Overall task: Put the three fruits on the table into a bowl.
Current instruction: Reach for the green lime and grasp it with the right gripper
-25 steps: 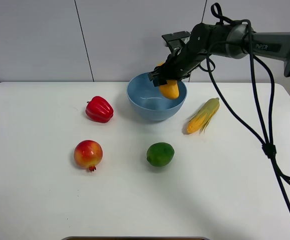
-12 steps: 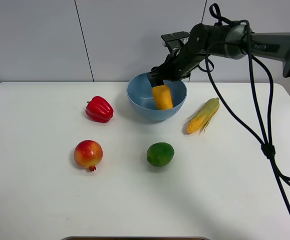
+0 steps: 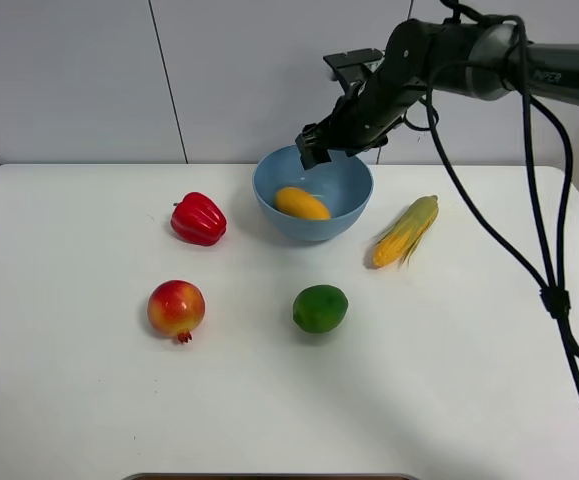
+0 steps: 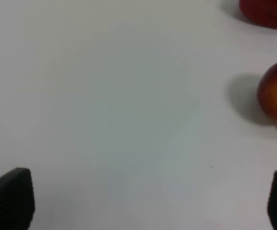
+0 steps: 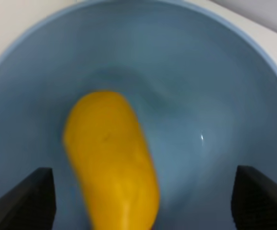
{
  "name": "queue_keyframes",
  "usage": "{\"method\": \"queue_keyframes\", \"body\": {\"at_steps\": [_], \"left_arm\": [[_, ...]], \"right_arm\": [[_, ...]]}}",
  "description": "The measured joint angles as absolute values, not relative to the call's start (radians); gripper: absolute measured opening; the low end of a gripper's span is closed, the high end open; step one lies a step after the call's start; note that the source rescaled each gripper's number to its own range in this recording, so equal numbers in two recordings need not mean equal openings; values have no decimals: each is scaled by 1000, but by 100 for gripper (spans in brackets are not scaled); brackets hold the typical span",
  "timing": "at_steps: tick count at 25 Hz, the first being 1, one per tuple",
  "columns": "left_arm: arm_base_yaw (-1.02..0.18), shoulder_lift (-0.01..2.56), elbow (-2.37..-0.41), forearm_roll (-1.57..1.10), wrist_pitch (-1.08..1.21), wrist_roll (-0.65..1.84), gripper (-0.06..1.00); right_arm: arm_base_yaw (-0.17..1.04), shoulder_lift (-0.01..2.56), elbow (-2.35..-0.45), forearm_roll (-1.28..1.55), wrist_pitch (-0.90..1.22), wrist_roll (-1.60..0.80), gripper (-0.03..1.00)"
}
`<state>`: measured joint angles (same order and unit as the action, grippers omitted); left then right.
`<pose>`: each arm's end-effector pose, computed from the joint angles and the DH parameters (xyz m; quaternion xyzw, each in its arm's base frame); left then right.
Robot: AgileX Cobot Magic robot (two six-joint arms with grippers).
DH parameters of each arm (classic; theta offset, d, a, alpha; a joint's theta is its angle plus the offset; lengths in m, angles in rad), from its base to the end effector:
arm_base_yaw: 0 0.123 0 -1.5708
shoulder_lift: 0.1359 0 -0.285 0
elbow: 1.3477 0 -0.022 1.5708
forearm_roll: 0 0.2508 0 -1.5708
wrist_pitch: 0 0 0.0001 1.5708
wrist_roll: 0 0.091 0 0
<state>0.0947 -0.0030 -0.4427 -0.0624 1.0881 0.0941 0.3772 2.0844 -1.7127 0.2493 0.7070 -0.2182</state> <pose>0.0000 -0.0050 0.2592 0.0005 0.8734 0.0148 0.4868 0.4311 0.1865 0.2262 -0.2144 0.9289 0.1266 0.2742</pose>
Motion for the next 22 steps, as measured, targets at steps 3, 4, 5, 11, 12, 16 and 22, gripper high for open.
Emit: {"method": "queue_keyframes", "body": {"at_steps": [3,4,5,11,12,16,22], "left_arm": [[95,-3,-443,-62,1088,94,100],[95,-3,-443,-62,1088,94,100],[95,-3,-443,-62,1088,94,100],[95,-3,-443,-62,1088,94,100],[95,-3,-443,-62,1088,94,100],[95,-3,-443,-62,1088,94,100],[95,-3,-443,-62,1088,95,100]], "right_arm": [[377,2036,-1714,241,791,-219,38],[377,2018,-1714,240,824,-225,38],[377,2004,-1714,239,859,-229,38],[377,1895,-1714,238,1022,-263,38],[377,1879,-1714,238,1043,-268,38],[377,1814,-1714,240,1120,-318,38],[407,1781,-1715,241,1210,-460,38]]}}
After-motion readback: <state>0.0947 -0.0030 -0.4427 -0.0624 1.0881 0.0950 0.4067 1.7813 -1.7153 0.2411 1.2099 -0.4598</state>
